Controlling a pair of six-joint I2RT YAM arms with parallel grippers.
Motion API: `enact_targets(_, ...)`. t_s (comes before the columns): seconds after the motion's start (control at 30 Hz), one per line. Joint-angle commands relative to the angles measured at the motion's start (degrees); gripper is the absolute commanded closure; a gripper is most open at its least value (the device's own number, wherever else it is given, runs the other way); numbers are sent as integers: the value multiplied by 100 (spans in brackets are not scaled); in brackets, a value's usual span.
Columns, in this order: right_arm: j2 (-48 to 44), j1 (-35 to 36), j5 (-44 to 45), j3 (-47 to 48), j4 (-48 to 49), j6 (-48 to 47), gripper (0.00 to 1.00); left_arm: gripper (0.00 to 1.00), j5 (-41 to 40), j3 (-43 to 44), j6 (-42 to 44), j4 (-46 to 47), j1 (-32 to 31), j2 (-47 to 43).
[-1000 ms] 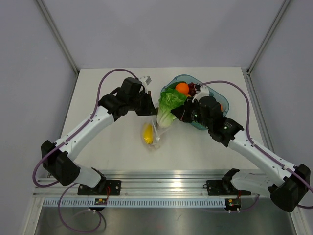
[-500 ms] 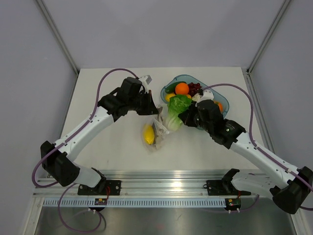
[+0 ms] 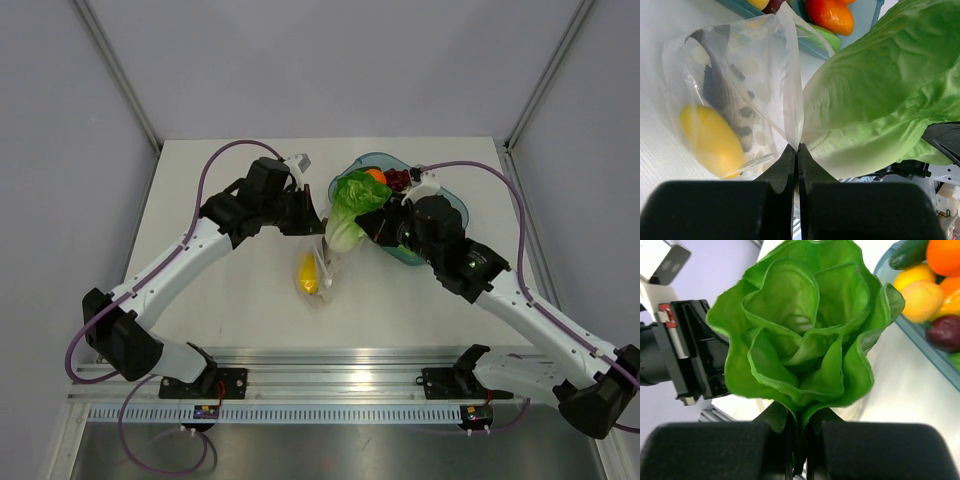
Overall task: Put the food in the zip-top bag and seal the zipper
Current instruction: Place the fake vegetable in the zipper food storage bag.
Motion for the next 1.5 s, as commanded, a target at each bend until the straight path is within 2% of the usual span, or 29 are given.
enact_targets(0.0,30,63,-298,22,750,280,100,100,169,-21,23,346,-20,-264)
enact_targets(0.27,285,256,-474,-321,1023,552,100,100,248,-30,23,425,-11,-228)
enact_targets(0.4,400,414,-448,-786,1111,746,100,100,240,-56,41,443,-20,-237)
enact_targets(0.6,444,511,184,-928,532,676,100,100,275,-74,41,451,-11,-263)
enact_targets(0.83,470,511,1316,-331,-750,202,100,100,301,-39,76,416,-11,-325)
enact_targets(1.13,479,599,2083,522,-1788,-396,100,100,328,321,155,241,-20,-264)
enact_targets(1.37,514,704,2268,961,-2114,-616,100,100,319,480,243,126,-29,-176)
enact_targets(1.47,400,713,1935,997,-1817,-713,100,100,398,436,269,126,-47,-53)
